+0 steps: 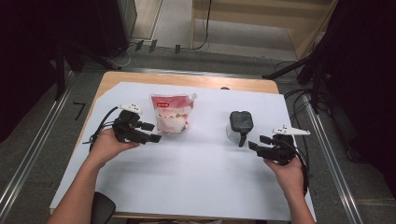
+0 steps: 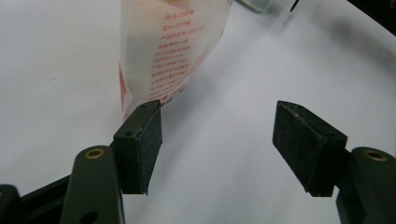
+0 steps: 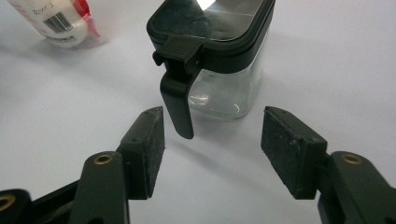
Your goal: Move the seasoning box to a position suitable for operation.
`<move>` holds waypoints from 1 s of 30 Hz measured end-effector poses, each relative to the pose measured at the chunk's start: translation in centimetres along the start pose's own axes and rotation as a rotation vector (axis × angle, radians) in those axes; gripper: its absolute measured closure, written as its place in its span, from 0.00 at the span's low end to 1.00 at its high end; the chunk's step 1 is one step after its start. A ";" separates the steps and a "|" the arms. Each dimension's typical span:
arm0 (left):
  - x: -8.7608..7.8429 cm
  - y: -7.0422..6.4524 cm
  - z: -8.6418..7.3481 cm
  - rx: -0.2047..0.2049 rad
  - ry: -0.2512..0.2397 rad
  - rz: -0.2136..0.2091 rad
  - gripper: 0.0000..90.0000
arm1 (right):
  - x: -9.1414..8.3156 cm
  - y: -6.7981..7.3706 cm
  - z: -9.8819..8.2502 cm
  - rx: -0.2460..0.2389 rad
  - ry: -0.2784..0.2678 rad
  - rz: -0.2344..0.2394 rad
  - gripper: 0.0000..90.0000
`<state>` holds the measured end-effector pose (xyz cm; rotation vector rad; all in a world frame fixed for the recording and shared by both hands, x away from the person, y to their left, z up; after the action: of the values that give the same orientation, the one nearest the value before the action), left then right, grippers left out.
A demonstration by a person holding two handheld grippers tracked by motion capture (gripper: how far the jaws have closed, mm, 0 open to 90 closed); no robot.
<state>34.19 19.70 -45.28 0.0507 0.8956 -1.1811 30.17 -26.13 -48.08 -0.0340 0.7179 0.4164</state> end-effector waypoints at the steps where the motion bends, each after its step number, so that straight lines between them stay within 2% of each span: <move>1: -0.1 0.0 0.0 0.001 -0.003 -0.005 0.38 | 0.0 0.0 0.0 0.001 0.000 -0.003 0.43; 5: -0.5 -0.3 0.2 0.005 -0.042 -0.036 0.38 | -0.1 0.3 0.2 0.007 -0.010 -0.011 0.40; 8: -0.7 -0.3 0.2 0.004 -0.060 -0.038 0.38 | -0.3 0.6 0.3 0.021 -0.024 -0.017 0.37; 11: -0.7 -0.3 0.2 0.003 -0.037 -0.016 0.38 | -0.4 0.6 0.5 0.045 -0.039 -0.022 0.31; 15: -0.5 -0.2 0.2 0.005 -0.025 -0.020 0.38 | -0.5 0.8 0.8 0.076 -0.054 -0.039 0.24; 24: -0.4 -0.2 0.1 0.012 -0.033 -0.028 0.38 | -0.8 1.7 1.7 0.077 -0.072 -0.085 0.20; 26: -0.5 -0.2 0.1 0.019 -0.035 -0.040 0.40 | -0.7 1.7 2.0 0.083 -0.071 -0.091 0.22; 30: -0.4 -0.2 0.1 0.020 -0.030 -0.037 0.40 | -0.2 2.0 2.7 0.078 -0.068 -0.113 0.23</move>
<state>34.01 19.87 -44.88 0.0330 0.8610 -1.2221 30.95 -23.92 -45.71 0.0127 0.6609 0.2798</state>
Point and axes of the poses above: each handheld gripper's, and its own axes: x roughly forward along the jaws, z roughly out of its top, y roughly to its left, the point moved 2 cm from there along x, roughly forward along the jaws, and after that the axes turned 10 degrees about -z, right-handed, at the moved point
